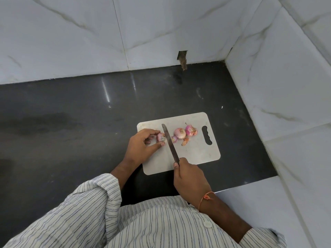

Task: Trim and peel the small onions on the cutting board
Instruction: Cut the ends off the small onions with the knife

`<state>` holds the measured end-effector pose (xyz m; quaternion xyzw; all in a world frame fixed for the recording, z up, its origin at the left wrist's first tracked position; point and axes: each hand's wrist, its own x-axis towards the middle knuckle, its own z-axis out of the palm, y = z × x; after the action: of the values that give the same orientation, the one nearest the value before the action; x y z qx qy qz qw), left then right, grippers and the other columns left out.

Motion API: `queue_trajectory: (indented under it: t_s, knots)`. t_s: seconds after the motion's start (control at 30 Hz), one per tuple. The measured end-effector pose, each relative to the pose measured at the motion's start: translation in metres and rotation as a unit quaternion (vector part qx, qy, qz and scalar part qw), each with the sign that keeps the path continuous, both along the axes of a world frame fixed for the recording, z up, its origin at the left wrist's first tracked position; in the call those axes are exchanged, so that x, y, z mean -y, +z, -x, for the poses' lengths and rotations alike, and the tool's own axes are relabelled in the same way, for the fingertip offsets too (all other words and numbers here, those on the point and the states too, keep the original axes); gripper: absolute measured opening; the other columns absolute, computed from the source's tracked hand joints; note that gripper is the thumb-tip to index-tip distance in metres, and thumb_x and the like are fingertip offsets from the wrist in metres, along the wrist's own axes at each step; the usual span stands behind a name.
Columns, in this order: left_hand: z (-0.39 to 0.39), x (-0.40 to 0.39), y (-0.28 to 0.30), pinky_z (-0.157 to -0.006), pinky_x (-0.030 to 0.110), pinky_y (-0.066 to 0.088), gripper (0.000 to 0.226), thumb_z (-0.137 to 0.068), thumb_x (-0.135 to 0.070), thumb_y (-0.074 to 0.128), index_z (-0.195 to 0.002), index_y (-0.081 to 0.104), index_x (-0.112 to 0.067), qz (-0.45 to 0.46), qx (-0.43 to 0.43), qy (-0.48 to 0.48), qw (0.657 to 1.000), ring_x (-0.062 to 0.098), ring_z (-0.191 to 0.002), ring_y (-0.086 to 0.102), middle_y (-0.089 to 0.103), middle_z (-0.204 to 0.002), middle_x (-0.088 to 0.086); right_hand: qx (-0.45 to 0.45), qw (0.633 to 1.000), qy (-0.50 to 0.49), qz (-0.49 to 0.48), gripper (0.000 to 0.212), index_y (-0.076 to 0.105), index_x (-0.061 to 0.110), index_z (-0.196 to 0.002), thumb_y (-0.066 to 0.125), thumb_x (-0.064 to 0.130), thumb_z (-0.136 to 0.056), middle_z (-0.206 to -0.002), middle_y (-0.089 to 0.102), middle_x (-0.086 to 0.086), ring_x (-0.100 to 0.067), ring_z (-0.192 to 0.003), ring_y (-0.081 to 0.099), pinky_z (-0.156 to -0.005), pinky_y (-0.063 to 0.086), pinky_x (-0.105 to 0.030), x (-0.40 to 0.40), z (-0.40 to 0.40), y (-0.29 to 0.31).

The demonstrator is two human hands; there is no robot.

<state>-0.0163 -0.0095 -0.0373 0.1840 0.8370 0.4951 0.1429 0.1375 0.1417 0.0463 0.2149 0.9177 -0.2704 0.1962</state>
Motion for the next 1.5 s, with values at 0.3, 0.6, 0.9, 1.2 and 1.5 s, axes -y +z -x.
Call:
queue_trajectory:
  t_s: [0.3,0.6,0.9,1.2,1.5]
  knots:
    - [-0.004,0.000,-0.005,-0.089,0.018,0.057,0.046,-0.080,-0.034,0.094,-0.123,0.078,-0.028,-0.010,-0.013,0.008,1.000,0.000,-0.110,0.067,0.067,-0.122,-0.029,0.004,1.000,0.025,-0.006,0.021,0.044,0.019,-0.106,0.034,0.036,-0.113,-0.084,0.061,0.001,-0.019,-0.075,0.062,-0.067,0.050,-0.037,0.001,0.021,0.001]
    - [-0.006,-0.002,-0.008,-0.090,0.011,0.051,0.045,-0.080,-0.031,0.095,-0.122,0.079,-0.024,-0.013,-0.019,0.009,1.000,-0.004,-0.111,0.065,0.070,-0.121,-0.022,0.031,0.998,0.047,0.012,0.023,0.048,0.018,-0.104,0.034,0.035,-0.113,-0.084,0.064,0.000,-0.015,-0.071,0.062,-0.062,0.049,-0.033,-0.007,0.011,0.009]
    - [-0.006,-0.002,-0.007,-0.088,0.014,0.054,0.043,-0.081,-0.031,0.094,-0.122,0.078,-0.027,-0.014,-0.029,0.013,0.999,-0.002,-0.110,0.066,0.067,-0.121,-0.029,0.010,0.999,0.050,-0.004,0.020,0.042,0.017,-0.102,0.034,0.032,-0.112,-0.084,0.056,-0.001,-0.026,-0.077,0.057,-0.068,0.043,-0.037,-0.006,0.049,-0.001]
    - [-0.007,-0.003,-0.004,-0.092,0.009,0.050,0.045,-0.082,-0.033,0.094,-0.123,0.078,-0.025,-0.004,-0.053,0.002,0.999,-0.006,-0.112,0.064,0.065,-0.121,-0.032,0.040,0.998,0.048,0.008,0.020,0.045,0.019,-0.104,0.034,0.034,-0.113,-0.084,0.065,0.000,-0.019,-0.073,0.065,-0.062,0.053,-0.036,-0.007,0.007,-0.007]
    - [-0.012,-0.005,-0.007,-0.094,0.013,0.052,0.044,-0.082,-0.028,0.094,-0.122,0.080,-0.019,-0.016,-0.058,0.021,0.998,-0.002,-0.112,0.068,0.072,-0.121,-0.020,0.046,0.999,0.009,0.016,0.014,0.040,0.018,-0.105,0.035,0.029,-0.111,-0.092,0.065,-0.007,-0.026,-0.080,0.061,-0.067,0.044,-0.036,0.004,0.025,-0.017]
